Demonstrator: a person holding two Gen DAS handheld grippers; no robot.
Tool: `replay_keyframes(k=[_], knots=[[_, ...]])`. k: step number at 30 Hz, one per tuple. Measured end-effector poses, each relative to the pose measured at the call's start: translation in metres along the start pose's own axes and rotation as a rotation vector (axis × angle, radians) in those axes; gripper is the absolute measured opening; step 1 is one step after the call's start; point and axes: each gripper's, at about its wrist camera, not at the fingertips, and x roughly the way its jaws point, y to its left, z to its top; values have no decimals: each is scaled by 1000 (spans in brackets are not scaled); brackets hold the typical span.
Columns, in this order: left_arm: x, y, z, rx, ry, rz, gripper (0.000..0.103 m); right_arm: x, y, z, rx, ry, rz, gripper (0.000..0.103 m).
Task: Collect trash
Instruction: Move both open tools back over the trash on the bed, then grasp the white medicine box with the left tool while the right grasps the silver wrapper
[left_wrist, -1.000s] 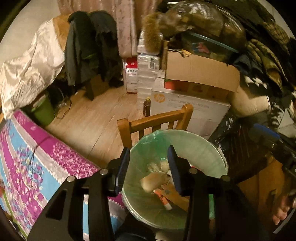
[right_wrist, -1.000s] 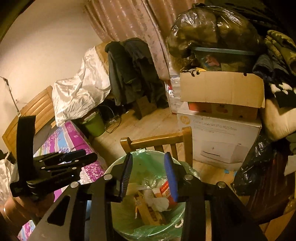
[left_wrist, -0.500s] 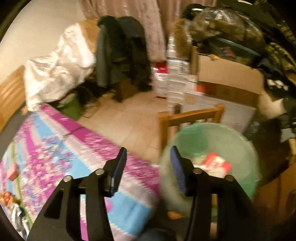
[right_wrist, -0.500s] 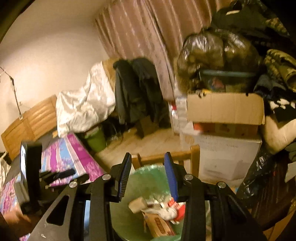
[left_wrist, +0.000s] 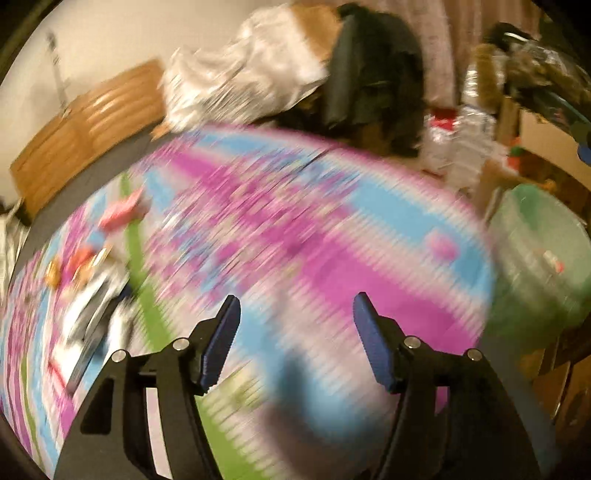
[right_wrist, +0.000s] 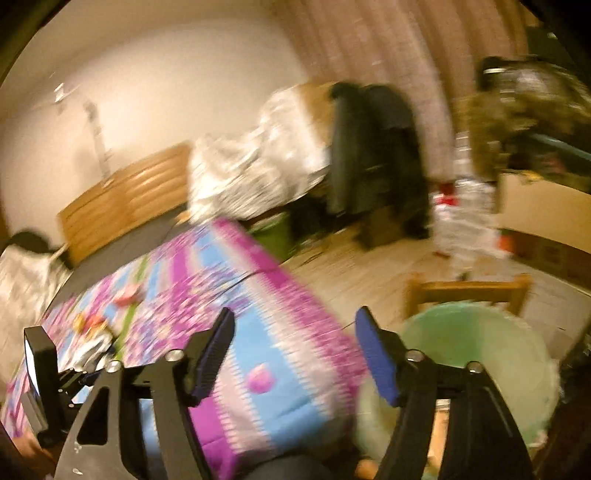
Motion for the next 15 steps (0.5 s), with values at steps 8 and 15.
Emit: replay_keyframes(k=[8,15], knots=[[-18,161,-78,-3,101,147,73,58,127,-26,-167,156,193,80],[10,248,-66,152,93,144,83,87,199,-42,-306,256,264,86]])
